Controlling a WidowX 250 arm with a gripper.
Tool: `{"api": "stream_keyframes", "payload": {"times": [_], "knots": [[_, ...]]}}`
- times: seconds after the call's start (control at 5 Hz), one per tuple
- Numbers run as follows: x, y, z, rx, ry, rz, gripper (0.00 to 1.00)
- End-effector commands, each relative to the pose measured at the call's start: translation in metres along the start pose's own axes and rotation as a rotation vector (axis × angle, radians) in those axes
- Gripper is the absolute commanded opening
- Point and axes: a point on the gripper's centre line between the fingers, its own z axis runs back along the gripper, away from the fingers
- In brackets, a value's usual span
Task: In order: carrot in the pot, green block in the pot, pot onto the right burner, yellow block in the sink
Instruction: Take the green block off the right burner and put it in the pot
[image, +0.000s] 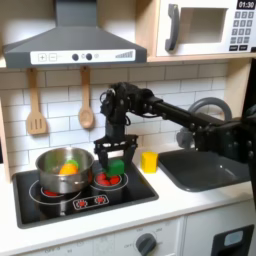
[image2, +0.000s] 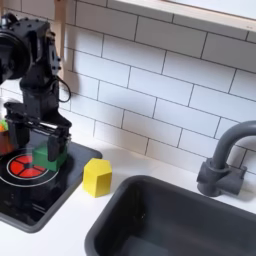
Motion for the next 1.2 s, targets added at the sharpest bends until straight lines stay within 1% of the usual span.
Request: {"api": "stream_keyframes", "payload": {"times": [0.0, 0.4, 0.6, 0.8, 1.0], "knots": [[0.004, 0.0, -0.002, -0.01, 0.002, 0.021, 1.0], [0.01, -0.001, -0.002, -0.009, -0.011, 0.001, 1.0], [0.011, 0.0, -0.005, -0.012, -0.005, 0.003, 1.0], [0.014, -0.001, -0.005, -0.009, -0.011, 0.003, 1.0], [0.014, -0.001, -0.011, -0.012, -0.001, 0.005, 1.0]]}}
